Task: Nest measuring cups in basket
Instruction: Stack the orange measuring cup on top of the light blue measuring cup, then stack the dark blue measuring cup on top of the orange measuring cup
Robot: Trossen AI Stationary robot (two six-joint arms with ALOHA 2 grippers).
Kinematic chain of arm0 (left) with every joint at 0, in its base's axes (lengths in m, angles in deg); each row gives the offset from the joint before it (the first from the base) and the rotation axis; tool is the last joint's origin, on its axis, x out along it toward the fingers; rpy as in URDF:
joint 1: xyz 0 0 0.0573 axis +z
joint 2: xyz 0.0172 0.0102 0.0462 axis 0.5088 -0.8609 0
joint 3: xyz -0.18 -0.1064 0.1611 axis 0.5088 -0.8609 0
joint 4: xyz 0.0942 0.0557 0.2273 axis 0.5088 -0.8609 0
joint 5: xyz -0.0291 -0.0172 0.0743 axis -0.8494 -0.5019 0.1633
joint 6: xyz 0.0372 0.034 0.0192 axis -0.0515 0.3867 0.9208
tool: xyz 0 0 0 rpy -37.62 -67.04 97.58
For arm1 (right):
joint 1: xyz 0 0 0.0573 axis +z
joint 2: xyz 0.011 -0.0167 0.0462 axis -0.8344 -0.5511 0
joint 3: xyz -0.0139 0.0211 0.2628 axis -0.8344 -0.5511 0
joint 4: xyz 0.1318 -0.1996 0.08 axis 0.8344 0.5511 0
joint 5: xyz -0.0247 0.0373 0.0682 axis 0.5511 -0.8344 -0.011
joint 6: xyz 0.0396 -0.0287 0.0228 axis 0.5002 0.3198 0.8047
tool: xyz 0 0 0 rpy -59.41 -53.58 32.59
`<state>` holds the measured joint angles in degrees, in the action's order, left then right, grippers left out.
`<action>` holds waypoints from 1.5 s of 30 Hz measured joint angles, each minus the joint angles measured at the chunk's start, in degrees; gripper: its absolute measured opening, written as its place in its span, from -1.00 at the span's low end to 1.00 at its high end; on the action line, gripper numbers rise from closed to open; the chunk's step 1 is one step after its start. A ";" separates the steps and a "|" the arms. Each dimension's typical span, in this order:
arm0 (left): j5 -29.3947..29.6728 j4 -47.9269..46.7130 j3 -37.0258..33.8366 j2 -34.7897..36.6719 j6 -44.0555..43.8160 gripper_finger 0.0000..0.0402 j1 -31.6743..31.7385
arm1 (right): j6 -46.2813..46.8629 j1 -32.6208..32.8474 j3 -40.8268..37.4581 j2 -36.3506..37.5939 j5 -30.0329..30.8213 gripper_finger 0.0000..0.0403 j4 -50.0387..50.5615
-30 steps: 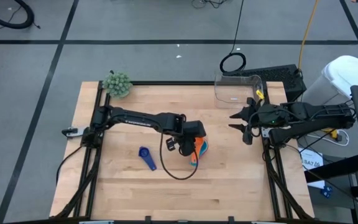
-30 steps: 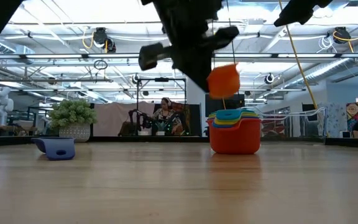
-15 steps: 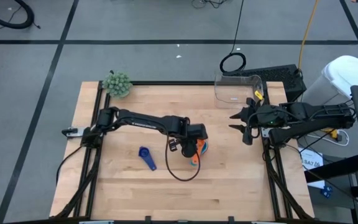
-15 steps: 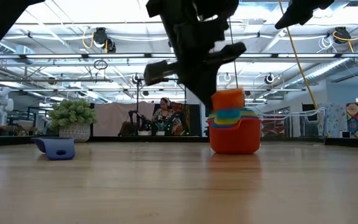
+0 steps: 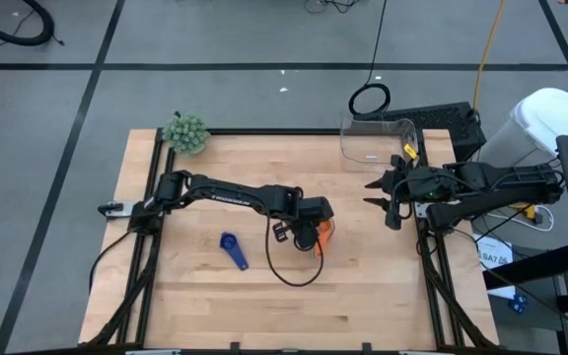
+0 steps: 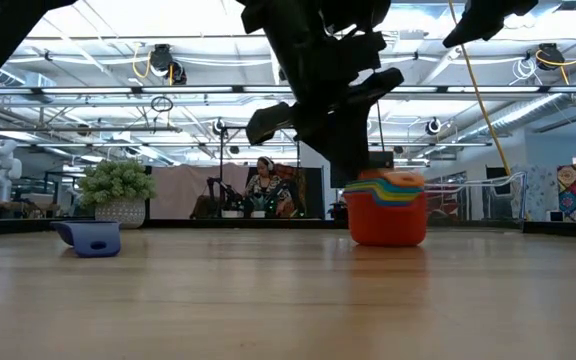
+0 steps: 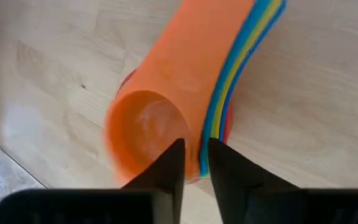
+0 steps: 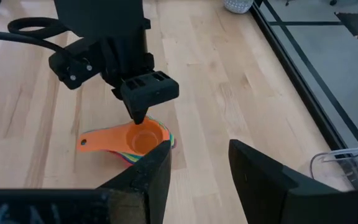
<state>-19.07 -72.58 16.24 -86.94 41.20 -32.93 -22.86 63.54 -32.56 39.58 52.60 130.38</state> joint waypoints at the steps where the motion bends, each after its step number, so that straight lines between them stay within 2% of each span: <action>1: 0.04 0.03 0.00 0.00 0.02 -0.57 0.00 | 0.07 0.00 0.00 0.02 0.00 -0.24 0.05; 7: 0.65 0.00 0.00 0.00 -0.57 -0.48 0.00 | 1.40 0.00 0.00 0.00 -0.02 -0.24 1.31; 14: 11.46 -6.70 -0.04 0.91 -11.32 -0.47 0.02 | 1.84 0.00 0.00 0.02 -0.02 -0.24 1.32; 16: 15.97 -10.23 -0.04 1.94 -18.66 -0.46 -0.05 | 1.82 0.00 0.00 0.00 0.10 -0.24 1.29; 19: 21.01 -16.95 0.04 3.26 -35.15 -0.46 -0.39 | 1.80 0.00 0.00 0.02 0.21 -0.24 1.25; 21: 20.95 -24.17 0.04 4.14 -47.24 -0.46 -0.39 | 1.74 0.00 0.00 0.03 0.19 -0.24 1.27; 26: 15.11 -43.88 -0.07 4.70 -74.02 -0.46 -1.26 | -0.64 0.00 -1.20 0.01 0.17 -0.24 1.23; 28: 14.22 -48.10 -0.90 4.91 -85.70 -0.46 -1.98 | -1.84 -0.01 -1.79 0.00 0.14 -0.24 1.30; 31: 10.27 -45.97 -4.91 7.20 -97.61 -0.46 -3.56 | -3.65 -0.02 -2.16 -0.01 0.06 -0.24 1.29; 37: 9.36 -46.51 -11.89 13.04 -115.15 -0.46 -8.36 | -6.86 -0.02 -2.16 0.02 0.03 -0.24 0.51; 41: 9.58 -41.01 -18.86 20.31 -124.42 -0.46 -12.41 | -8.60 -0.15 -2.16 0.02 -0.04 -0.24 -0.94; 45: 9.91 -31.47 -28.70 29.05 -130.80 -0.46 -16.02 | -9.28 -0.15 -2.16 0.01 -1.64 -0.24 -2.23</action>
<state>-9.16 -104.05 -12.45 -57.88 -89.60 -48.95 -32.14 63.39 -34.72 39.59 50.96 128.15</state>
